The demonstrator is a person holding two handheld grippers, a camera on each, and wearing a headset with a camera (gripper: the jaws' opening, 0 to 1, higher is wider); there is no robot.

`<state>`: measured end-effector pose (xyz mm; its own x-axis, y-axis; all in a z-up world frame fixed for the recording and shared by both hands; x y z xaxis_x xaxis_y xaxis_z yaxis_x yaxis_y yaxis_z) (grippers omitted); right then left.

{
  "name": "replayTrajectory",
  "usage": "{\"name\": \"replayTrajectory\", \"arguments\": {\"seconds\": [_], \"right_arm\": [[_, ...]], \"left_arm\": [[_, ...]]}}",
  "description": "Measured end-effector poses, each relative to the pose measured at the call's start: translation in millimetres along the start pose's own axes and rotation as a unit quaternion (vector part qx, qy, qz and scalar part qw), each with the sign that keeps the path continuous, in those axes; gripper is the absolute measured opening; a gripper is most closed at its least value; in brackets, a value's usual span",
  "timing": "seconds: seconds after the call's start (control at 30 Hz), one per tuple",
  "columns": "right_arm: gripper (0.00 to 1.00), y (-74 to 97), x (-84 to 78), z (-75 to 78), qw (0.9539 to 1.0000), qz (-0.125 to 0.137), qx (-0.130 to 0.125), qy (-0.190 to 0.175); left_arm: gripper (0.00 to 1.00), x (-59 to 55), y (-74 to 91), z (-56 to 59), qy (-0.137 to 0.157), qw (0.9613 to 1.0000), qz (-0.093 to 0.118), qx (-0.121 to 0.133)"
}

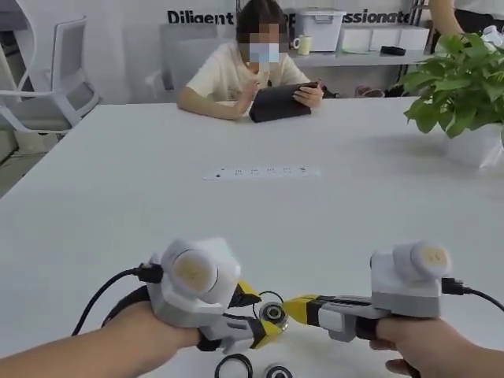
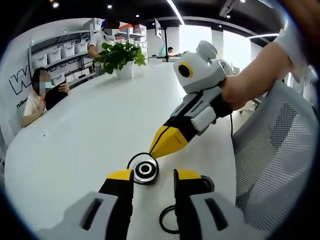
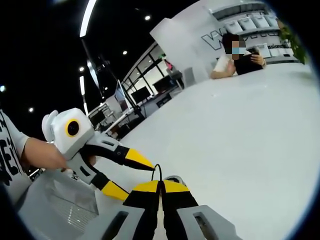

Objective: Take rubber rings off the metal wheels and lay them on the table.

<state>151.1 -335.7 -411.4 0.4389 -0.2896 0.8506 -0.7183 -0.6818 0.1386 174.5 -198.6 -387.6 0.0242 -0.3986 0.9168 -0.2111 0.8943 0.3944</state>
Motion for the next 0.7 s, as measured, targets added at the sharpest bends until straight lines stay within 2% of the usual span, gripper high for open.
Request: {"name": "replayTrajectory", "arguments": {"seconds": [0.3, 0.7], "right_arm": [[0.0, 1.9, 4.1, -9.0, 0.9999, 0.0, 0.013, -0.004], [0.0, 1.5, 4.7, -21.3, 0.9995, -0.009, 0.031, -0.009]], "left_arm": [[0.34, 8.7, 23.3, 4.7, 0.005, 0.9998, 0.02, -0.003], [0.43, 20.2, 53.9, 11.7, 0.028, 0.9981, 0.055, 0.004]]}}
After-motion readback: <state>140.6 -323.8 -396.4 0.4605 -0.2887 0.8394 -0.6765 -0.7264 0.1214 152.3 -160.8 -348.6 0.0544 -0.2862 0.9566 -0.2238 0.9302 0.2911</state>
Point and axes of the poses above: the centre of the closed fingertips' face, and the gripper's own axes: y roughly backward along the fingers, z roughly to its right, x roughly out of its top, the point moved 8 cm from there along y, roughly backward along the fingers, and after that the axes turned 13 degrees about z, right-handed, at the moved point
